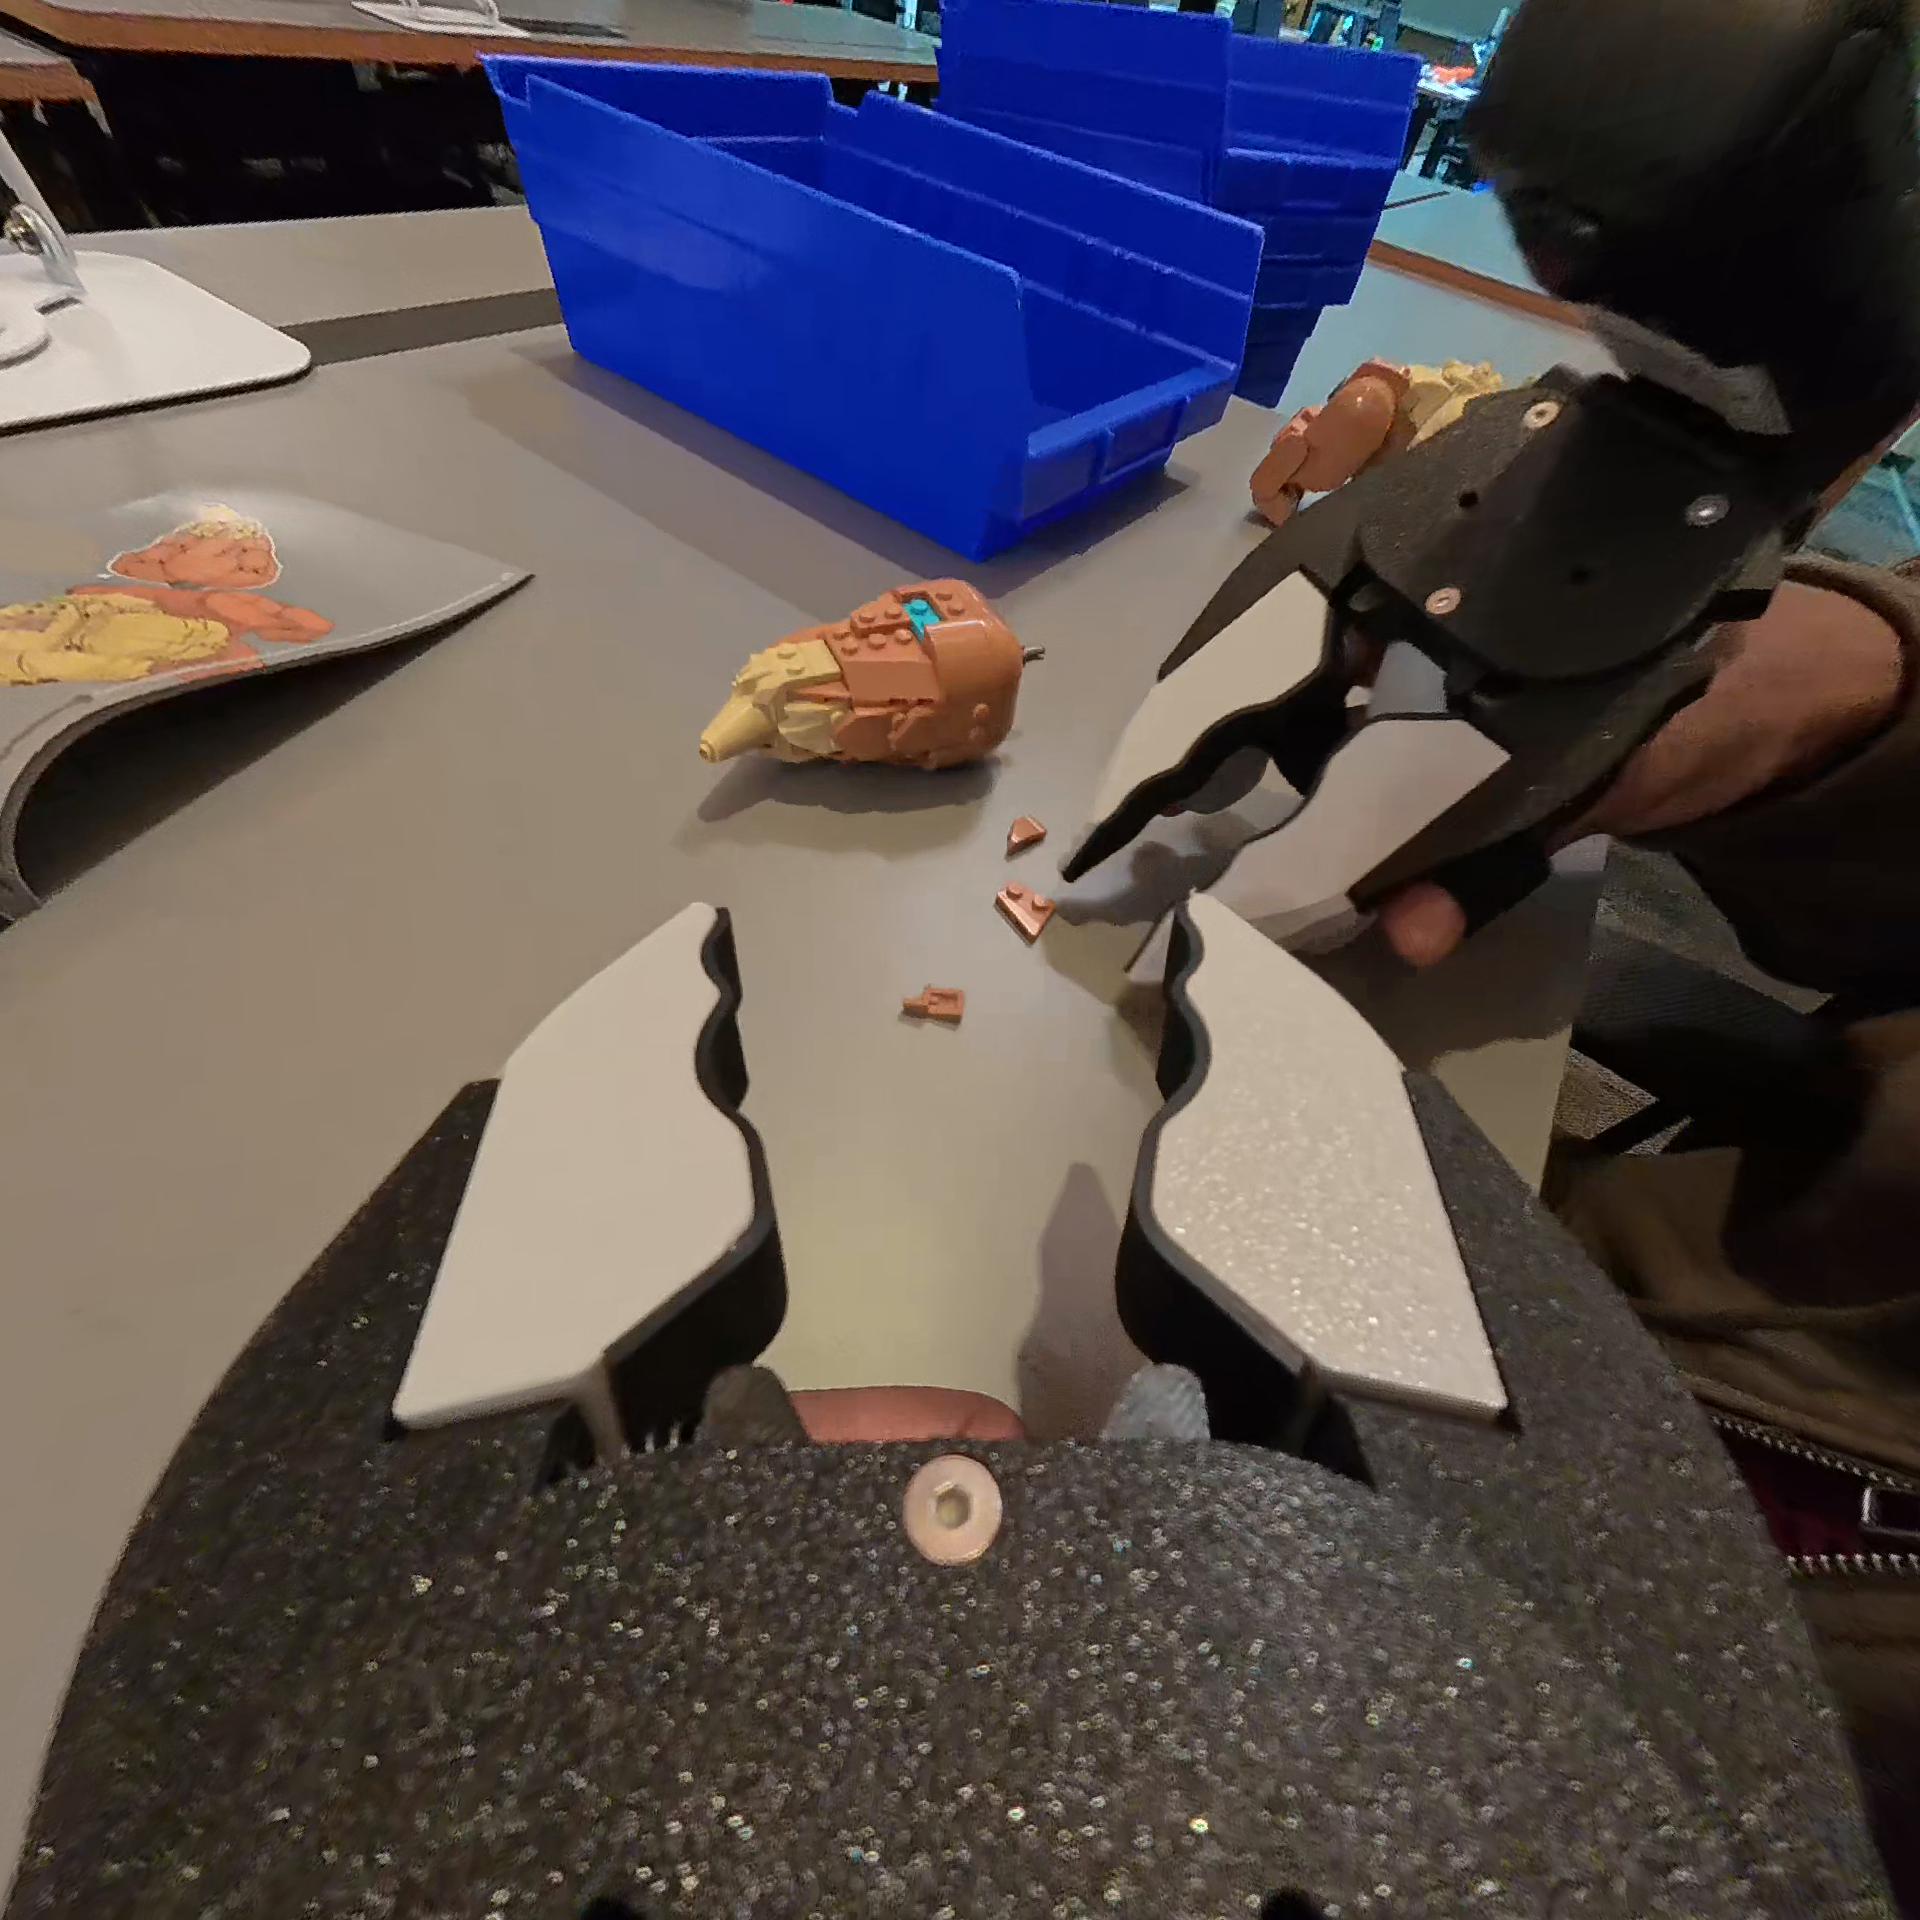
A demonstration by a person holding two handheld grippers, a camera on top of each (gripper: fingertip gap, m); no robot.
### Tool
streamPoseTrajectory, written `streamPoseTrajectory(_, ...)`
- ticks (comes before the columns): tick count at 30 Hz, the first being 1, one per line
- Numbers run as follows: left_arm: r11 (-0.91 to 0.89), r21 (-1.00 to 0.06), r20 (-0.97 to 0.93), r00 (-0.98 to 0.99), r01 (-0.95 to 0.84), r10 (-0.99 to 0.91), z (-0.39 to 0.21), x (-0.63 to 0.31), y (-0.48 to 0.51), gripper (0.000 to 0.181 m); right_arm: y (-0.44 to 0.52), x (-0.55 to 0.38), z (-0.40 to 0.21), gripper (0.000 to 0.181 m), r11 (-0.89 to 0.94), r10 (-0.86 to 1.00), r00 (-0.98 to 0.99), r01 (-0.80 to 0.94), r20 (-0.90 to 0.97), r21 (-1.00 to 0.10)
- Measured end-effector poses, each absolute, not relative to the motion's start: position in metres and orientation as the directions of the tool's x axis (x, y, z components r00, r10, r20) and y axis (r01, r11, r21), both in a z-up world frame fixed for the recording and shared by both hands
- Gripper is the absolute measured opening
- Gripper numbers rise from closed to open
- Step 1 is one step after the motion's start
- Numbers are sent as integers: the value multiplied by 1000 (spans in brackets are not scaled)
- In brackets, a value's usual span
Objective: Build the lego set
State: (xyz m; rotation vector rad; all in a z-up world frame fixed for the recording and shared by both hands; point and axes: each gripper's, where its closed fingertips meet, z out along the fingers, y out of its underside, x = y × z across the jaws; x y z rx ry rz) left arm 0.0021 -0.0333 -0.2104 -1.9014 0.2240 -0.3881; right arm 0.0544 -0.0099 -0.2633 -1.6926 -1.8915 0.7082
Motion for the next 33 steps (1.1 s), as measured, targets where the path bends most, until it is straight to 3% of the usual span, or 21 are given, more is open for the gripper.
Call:
streamPoseTrajectory(6, -330, -939, 200, 931, 94, -305, -205, 1, -48, 76, -1, 47, -271, 31, 8, 1000, -10, 758, 0, -652)
streamPoseTrajectory(13, -295, -945, 238, 919, 144, -314, -197, 3, -59, 72, -2, 38, -271, 18, 59, 997, -77, 759, 0, -649)
streamPoseTrajectory(17, -296, -945, 236, 916, 139, -325, -197, 6, -62, 72, -7, 40, -271, 18, 116, 989, -149, 747, 6, -654)
streamPoseTrajectory(24, -304, -944, 229, 923, 132, -309, -199, 7, -63, 72, -8, 44, -268, 33, 1, 1000, -16, 753, -17, -658)
streamPoseTrajectory(29, -318, -939, 230, 925, 130, -302, -201, 11, -67, 72, -11, 37, -271, 14, 39, 999, -41, 759, 11, -649)
streamPoseTrajectory(33, -317, -940, 229, 926, 129, -301, -201, 11, -70, 72, -12, 33, -271, 13, 109, 990, -139, 748, 5, -654)
